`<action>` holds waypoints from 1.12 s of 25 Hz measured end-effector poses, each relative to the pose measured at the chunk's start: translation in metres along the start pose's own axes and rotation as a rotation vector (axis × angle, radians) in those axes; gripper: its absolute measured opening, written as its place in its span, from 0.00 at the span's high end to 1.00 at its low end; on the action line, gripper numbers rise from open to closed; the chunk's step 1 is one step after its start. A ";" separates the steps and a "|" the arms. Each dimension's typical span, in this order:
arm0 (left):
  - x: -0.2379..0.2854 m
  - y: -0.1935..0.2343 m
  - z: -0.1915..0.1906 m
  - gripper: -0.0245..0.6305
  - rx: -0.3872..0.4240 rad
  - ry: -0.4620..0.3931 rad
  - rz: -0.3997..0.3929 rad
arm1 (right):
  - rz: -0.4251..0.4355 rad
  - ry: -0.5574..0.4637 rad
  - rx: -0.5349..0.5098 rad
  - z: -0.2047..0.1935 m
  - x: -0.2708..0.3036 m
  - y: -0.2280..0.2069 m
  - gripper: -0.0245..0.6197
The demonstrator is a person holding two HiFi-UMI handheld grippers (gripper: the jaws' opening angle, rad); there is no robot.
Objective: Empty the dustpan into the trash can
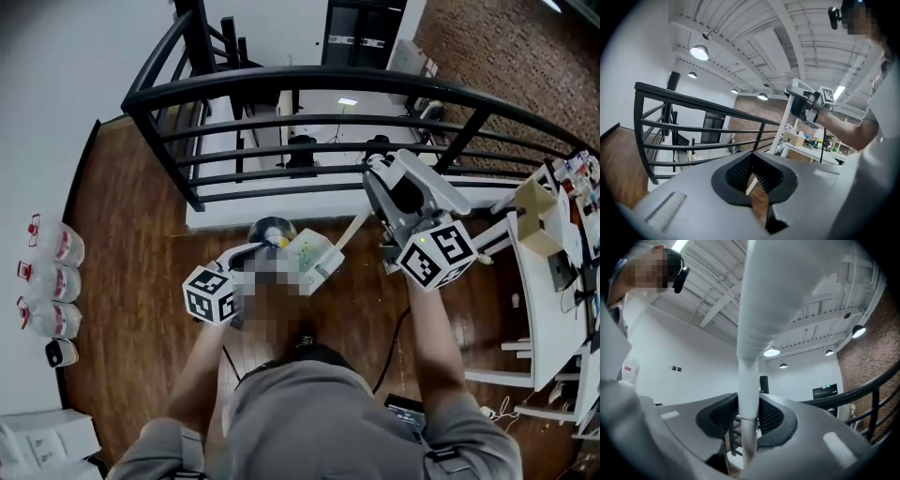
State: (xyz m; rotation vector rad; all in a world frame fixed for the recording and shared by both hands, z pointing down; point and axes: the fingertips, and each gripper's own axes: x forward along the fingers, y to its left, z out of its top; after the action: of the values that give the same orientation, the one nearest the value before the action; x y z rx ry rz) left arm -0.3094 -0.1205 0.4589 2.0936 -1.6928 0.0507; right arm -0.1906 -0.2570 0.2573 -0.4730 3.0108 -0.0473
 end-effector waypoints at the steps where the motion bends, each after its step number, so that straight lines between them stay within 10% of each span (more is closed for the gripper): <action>1: 0.001 0.004 0.002 0.96 -0.002 -0.003 0.015 | 0.023 0.003 0.007 -0.002 0.007 -0.001 0.79; 17: -0.009 0.059 0.001 0.96 -0.082 -0.021 0.210 | 0.216 0.161 0.173 -0.069 0.121 -0.014 0.79; 28: -0.012 0.147 0.012 0.96 -0.139 -0.062 0.181 | 0.205 0.252 0.169 -0.083 0.239 -0.021 0.79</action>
State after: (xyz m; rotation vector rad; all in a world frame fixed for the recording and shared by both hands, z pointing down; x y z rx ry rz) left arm -0.4527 -0.1360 0.4908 1.8554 -1.8627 -0.0760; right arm -0.4189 -0.3489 0.3196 -0.1498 3.2435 -0.3695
